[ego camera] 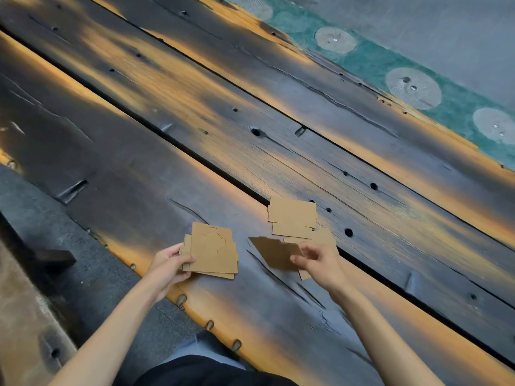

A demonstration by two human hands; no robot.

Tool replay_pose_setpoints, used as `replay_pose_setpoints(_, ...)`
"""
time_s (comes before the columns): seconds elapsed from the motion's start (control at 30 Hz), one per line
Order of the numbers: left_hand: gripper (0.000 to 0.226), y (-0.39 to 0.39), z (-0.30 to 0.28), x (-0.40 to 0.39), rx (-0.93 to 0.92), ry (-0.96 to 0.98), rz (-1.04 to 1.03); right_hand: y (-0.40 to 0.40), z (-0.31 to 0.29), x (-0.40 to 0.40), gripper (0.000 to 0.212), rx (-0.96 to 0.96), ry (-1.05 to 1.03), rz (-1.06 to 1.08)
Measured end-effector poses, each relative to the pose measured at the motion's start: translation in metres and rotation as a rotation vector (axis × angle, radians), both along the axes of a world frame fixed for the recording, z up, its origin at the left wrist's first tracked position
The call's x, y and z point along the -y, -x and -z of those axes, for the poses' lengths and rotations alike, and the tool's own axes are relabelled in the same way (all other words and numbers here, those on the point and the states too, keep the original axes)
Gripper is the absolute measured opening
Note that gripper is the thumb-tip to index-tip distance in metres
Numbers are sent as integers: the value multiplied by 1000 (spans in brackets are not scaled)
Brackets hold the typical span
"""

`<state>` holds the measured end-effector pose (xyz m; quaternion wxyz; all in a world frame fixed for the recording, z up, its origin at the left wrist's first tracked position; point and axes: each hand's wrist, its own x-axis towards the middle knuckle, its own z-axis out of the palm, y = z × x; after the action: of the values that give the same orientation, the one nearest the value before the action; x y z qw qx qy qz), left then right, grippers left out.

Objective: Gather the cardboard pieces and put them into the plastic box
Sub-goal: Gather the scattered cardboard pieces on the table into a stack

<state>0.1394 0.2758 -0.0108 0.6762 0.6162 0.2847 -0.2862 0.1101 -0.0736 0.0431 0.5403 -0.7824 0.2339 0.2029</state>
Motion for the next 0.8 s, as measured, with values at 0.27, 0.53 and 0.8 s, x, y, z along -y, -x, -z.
replay_pose_setpoints(0.27, 30, -8, -8, 26, -55, 267, 184, 0, -29, 6, 42, 260, -254, -41)
replay_pose_setpoints(0.53, 56, -18, -27, 42, -77, 596, 427, 1, -36, 3, 30, 312, -326, -231)
replay_pose_setpoints(0.8, 63, -17, -28, 42, -118, 707, 588, -5, -33, 7, 31, 297, -322, -437)
